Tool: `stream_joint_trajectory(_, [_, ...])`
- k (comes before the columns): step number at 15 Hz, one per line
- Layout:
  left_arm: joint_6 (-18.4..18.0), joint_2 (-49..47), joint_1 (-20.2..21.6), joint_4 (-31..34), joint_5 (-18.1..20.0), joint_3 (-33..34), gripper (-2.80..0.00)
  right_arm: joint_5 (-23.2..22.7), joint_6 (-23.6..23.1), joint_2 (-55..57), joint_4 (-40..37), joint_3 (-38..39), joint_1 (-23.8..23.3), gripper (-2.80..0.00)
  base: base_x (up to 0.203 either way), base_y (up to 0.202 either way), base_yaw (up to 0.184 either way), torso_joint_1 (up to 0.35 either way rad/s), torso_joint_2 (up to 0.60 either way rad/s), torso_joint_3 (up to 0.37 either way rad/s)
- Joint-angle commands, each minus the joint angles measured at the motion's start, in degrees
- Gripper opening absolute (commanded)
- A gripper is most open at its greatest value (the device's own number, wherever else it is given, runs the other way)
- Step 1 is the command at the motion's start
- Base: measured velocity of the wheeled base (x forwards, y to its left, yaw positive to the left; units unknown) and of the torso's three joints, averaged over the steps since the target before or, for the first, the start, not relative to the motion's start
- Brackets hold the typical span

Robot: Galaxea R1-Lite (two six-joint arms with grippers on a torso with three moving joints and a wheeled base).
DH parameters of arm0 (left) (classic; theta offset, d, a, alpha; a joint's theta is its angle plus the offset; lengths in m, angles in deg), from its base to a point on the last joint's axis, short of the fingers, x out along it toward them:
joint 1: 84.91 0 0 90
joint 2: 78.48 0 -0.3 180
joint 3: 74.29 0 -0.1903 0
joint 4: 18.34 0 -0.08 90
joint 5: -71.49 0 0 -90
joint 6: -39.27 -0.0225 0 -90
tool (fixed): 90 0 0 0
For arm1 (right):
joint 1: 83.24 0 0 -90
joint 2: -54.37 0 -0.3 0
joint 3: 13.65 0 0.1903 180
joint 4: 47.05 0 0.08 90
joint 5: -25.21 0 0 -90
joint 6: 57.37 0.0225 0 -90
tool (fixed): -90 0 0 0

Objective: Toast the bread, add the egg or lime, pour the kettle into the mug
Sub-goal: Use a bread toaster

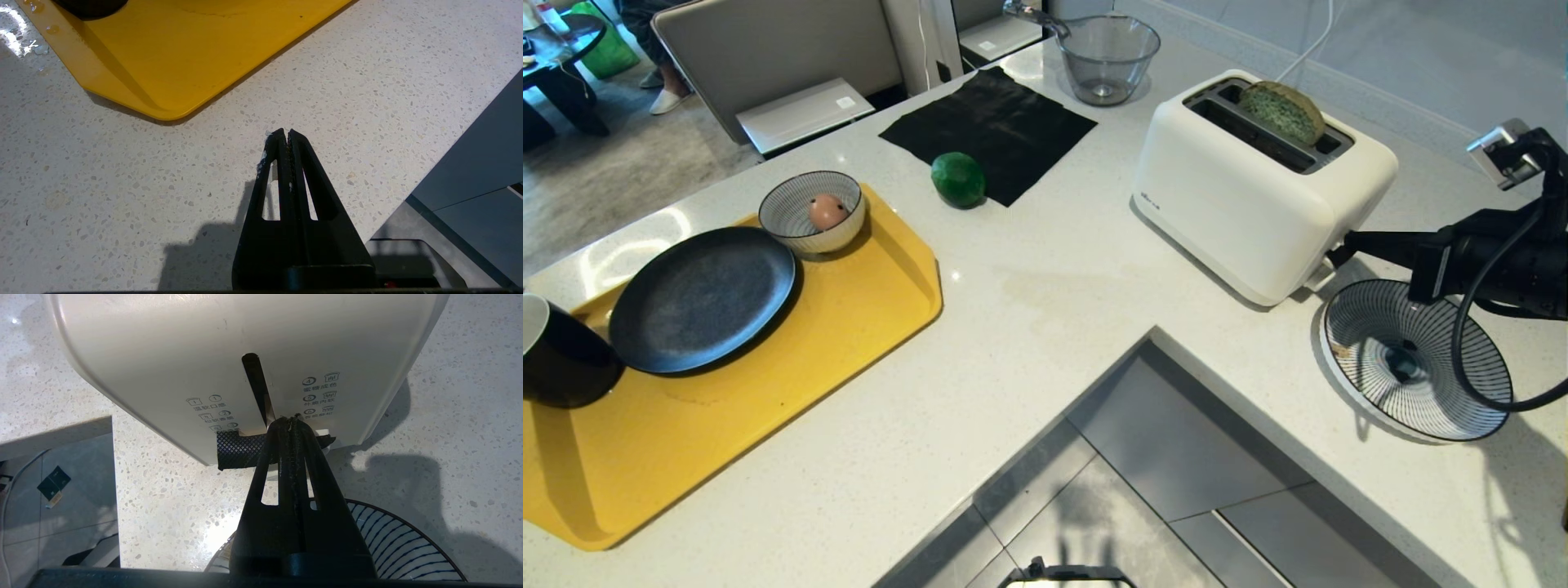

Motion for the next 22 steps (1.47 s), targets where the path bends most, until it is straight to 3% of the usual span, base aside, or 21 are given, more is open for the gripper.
stream_joint_trajectory(1, [0.0, 0.0, 0.1, 0.0, 0.0, 1.0, -2.80, -0.2, -0.2, 0.0, 0.1, 0.1, 0.0, -2.80, 0.000, 0.000, 0.000, 0.000, 0.00, 0.000])
stream_joint_trajectory(22, [0.0, 0.0, 0.0, 0.0, 0.0, 1.0, -2.80, -1.3, -0.1, -1.9, 0.2, 1.0, 0.0, -2.80, 0.000, 0.000, 0.000, 0.000, 0.00, 0.000])
